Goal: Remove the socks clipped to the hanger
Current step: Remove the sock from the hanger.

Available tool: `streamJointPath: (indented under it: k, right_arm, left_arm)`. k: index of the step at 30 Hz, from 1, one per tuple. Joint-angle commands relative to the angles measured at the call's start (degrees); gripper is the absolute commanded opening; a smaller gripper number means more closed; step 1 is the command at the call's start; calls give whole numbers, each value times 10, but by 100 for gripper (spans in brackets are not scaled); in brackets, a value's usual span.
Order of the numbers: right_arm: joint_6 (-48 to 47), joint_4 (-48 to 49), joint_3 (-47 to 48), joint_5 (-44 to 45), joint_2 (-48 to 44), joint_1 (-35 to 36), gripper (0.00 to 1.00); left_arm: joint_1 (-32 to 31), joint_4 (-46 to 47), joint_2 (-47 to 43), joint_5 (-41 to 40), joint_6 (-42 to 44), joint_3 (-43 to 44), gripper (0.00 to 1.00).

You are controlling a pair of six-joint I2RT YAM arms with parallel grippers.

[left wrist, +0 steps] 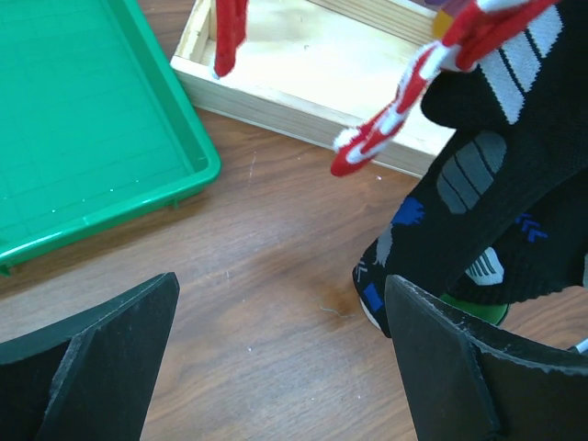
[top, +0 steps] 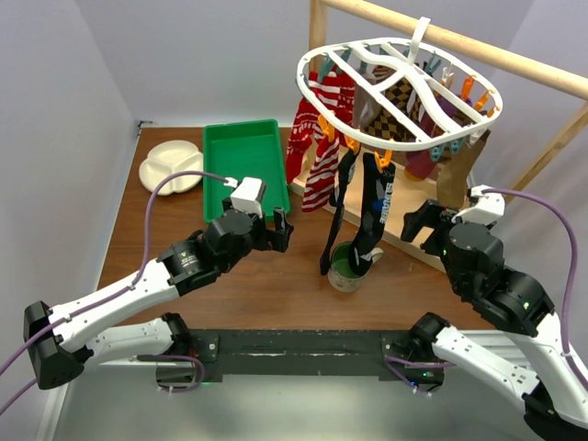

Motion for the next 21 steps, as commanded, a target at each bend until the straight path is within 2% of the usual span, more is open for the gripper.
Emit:
streamJointPath:
  k: [1,9,16,21]
  right_arm:
    - [-26,22,3,-29,2,0,98]
    - [-57,36,18,-67,-14,0,99]
    - [-85,59,34,-172,-42,0,98]
    - [-104,91,21,-241,-28,0,98]
  left_arm:
    - [0,20,-2,9,4,16,100]
    - [0,11,-8,12,2,14,100]
    - [0,24,-18,41,14,17,100]
    - [0,33,-20,67,19,13,100]
